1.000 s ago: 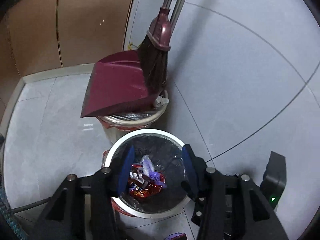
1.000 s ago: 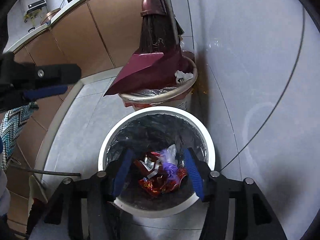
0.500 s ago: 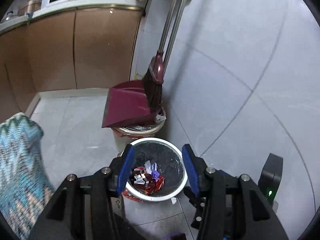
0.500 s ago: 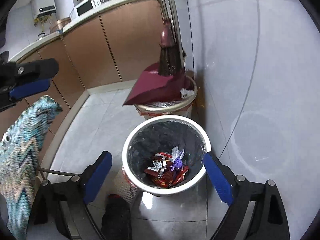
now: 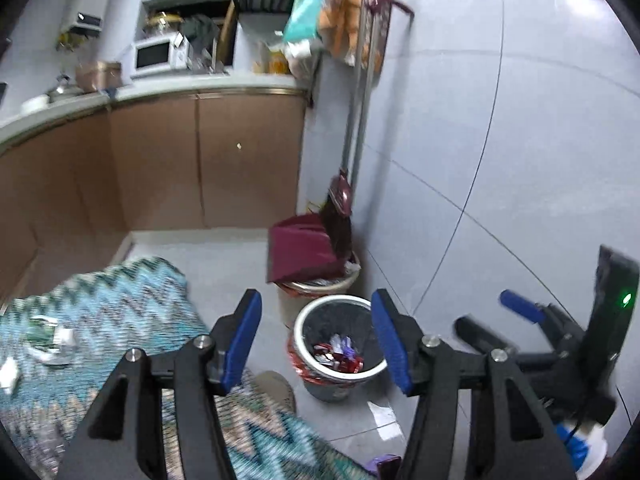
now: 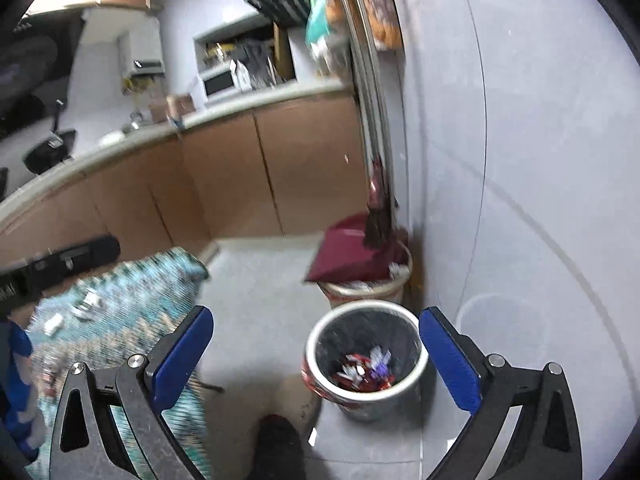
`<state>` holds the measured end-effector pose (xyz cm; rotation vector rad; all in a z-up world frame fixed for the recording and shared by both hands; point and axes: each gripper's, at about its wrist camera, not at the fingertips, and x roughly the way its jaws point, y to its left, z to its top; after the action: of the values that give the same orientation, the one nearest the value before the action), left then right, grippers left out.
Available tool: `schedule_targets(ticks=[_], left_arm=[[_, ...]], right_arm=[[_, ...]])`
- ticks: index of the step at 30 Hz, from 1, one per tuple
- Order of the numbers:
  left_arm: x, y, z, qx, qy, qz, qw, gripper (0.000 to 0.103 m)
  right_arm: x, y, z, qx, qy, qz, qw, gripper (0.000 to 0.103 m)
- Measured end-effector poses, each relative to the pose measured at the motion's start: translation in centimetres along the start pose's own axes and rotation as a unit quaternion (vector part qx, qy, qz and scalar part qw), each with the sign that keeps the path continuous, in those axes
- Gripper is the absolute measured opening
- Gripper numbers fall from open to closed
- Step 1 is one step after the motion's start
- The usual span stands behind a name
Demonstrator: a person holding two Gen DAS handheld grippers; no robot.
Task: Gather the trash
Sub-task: 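Move both tools back from the bin toward the blanket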
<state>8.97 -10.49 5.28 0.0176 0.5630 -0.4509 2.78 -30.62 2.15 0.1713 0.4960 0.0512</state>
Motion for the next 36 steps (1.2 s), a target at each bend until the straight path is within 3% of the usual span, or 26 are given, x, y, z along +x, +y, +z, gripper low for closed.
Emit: schedule_targets(ticks=[8,17,28,36], left_arm=[[-9.2,2.3,-1.8,0.005,-0.048,0.043,0.9979,0.057],[-15.6,5.8,-5.0,-0.01,-0.071,0.081,0.9941,0.058],[-18.1,12.1,-8.7,-0.06,-0.066,0.125,0.9882,0.058],[-18.6,19.5,-12.8,-0.111,-0.033,0.18,0.9769,0.058]], right_arm=[[-6.7,4.4,1.5,-0.033,-0.07,0.032,0.997,0.103],[-9.6,8.8,1.7,-0.071,-0.079,0.088,0.99,0.103],[-8.8,12.4,1.3,-0.084,-0.07,0.137,0.985,0.103],[-4.7,14.9,0.5,-0.098,-0.022,0.172,0.98,0.103]])
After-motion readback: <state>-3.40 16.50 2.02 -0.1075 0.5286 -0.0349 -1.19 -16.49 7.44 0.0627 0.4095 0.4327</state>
